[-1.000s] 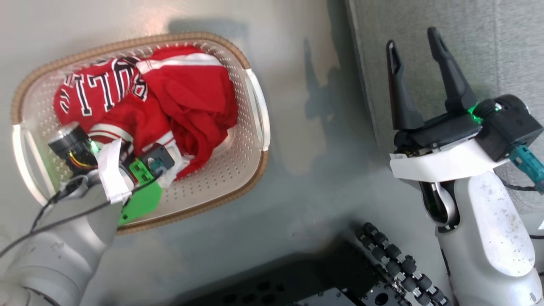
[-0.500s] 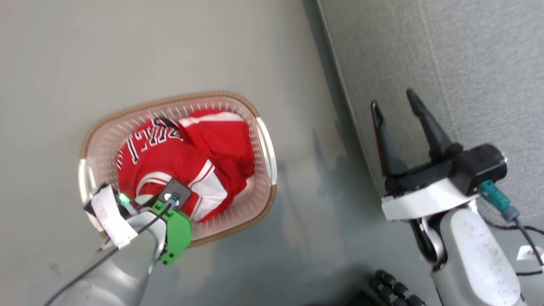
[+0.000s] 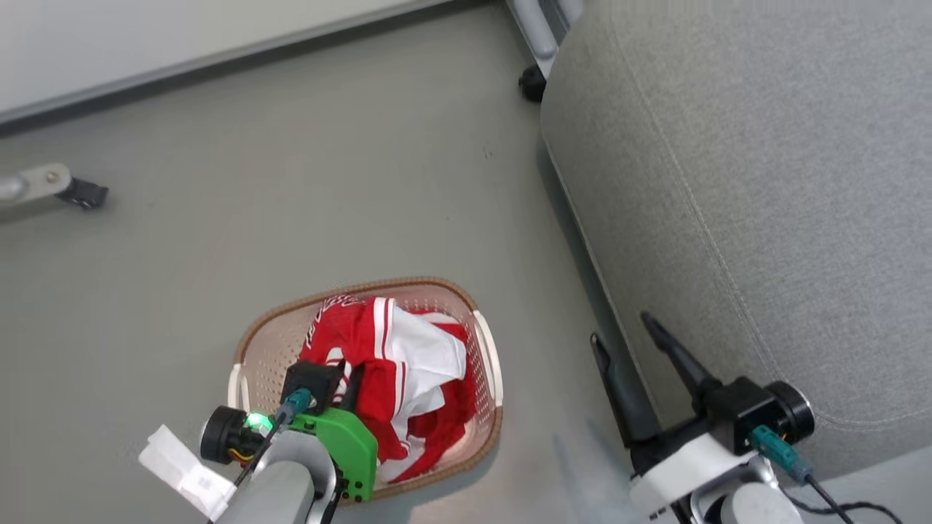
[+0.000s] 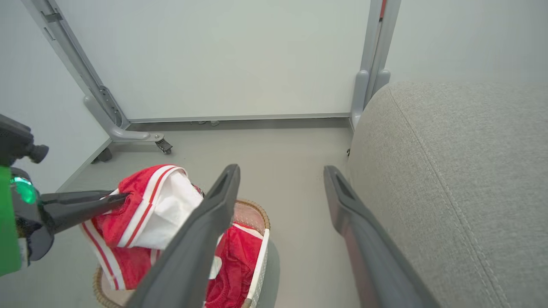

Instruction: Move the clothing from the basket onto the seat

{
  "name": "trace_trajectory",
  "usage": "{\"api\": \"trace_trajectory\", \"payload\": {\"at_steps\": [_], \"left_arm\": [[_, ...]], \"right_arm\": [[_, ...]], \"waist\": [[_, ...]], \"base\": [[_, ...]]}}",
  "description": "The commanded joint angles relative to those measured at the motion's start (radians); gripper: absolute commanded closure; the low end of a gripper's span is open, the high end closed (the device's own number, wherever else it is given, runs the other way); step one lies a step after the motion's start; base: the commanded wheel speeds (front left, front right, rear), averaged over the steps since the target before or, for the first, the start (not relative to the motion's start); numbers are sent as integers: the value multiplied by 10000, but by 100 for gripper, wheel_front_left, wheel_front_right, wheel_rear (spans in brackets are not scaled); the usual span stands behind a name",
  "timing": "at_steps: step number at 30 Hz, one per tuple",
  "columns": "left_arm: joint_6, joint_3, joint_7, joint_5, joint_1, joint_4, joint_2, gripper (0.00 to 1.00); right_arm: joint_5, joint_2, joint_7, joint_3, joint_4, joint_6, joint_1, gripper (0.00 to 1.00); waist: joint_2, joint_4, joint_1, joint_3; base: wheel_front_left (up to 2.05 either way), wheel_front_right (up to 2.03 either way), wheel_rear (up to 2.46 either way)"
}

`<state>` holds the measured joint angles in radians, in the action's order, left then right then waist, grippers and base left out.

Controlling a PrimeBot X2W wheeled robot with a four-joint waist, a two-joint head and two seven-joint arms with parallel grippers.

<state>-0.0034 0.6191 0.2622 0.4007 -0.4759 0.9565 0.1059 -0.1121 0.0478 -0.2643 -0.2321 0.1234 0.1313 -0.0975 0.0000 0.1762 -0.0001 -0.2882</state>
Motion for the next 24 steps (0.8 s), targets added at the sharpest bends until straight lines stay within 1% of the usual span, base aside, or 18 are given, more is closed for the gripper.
{"api": "trace_trajectory", "payload": {"at_steps": [1, 3, 7, 13, 18, 24], "left_arm": [[85, -205, 36, 35, 394, -400, -11, 100], [127, -449, 35, -7, 807, -891, -34, 100], [230, -1069, 38, -101, 1294, -2026, -65, 100], [75, -1653, 38, -369, 1800, -3448, -109, 100], [-112, -1864, 37, -659, 2025, -4377, -182, 100], [-341, -1766, 38, -828, 2101, -5096, -330, 100]], "right_arm": [[78, 48, -3, -60, 78, -10, 421, 0], [65, 44, -3, -165, 134, -10, 770, 0], [81, 47, -3, -324, 183, -10, 1205, 0], [66, 44, -3, -456, 234, -10, 1424, 0], [88, 44, -3, -492, 209, -10, 1485, 0], [207, 44, -3, -572, 178, -10, 1511, 0]], "waist": [[0, -544, 1, 2036], [0, -588, 1, 2437], [0, -650, 1, 2894], [0, -606, 1, 3293], [0, -580, 1, 3440], [0, -712, 1, 3476]], "base": [[0, 0, 0], [0, 0, 0], [0, 0, 0], [0, 0, 0], [0, 0, 0], [0, 0, 0]]}}
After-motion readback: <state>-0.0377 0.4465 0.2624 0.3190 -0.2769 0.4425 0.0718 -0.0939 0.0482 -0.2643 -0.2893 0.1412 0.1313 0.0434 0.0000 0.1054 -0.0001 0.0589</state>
